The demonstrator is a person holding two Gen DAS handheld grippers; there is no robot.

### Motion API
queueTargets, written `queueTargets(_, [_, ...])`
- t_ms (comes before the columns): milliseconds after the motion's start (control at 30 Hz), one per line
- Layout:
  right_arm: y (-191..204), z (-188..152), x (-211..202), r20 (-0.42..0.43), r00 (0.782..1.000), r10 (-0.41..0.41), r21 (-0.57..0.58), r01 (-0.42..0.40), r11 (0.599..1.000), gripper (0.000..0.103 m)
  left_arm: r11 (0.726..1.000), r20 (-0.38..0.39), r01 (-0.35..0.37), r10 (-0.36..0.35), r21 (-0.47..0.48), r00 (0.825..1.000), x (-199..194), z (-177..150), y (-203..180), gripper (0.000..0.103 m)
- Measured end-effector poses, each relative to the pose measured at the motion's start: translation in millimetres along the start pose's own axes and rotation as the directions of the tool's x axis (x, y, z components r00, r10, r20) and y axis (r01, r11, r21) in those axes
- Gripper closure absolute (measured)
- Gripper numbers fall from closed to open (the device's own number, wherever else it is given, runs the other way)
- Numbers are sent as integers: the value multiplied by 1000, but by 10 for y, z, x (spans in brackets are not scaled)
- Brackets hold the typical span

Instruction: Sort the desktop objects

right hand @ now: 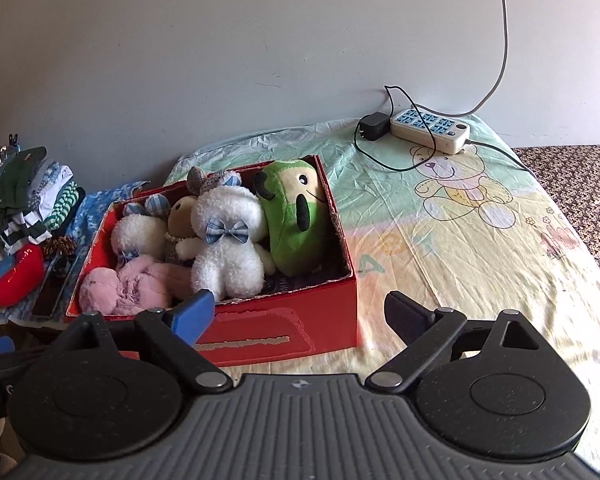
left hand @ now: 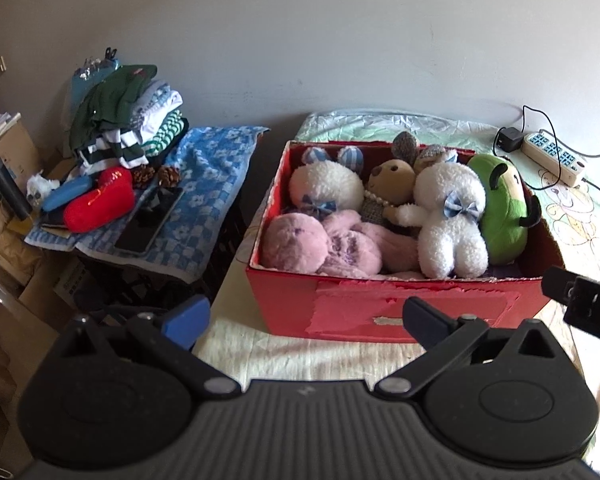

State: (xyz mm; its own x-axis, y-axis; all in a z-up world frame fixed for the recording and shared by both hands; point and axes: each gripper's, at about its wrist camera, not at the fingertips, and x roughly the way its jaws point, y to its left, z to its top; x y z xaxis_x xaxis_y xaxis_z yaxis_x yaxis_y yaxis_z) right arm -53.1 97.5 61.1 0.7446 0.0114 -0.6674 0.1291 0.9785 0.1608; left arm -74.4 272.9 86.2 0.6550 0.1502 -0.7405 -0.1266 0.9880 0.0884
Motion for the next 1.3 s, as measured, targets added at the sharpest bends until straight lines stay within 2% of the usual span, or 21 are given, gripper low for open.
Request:
queueTargets(133, [80,15,10,1,1000,-28,-2,28,1000,9,1000,-13,23,-22,11,1000,75,27,44,1])
queueTargets(400, [185,28,128,-32,999,-27,6,27,1000,9,1000,-18,23,-23,13,1000,205,98,60,1])
queueTargets(1300, [398,265,468,-26,999,-25,-56,24,998,9,1000,28,5,-5,25,1000,520,418,99,1])
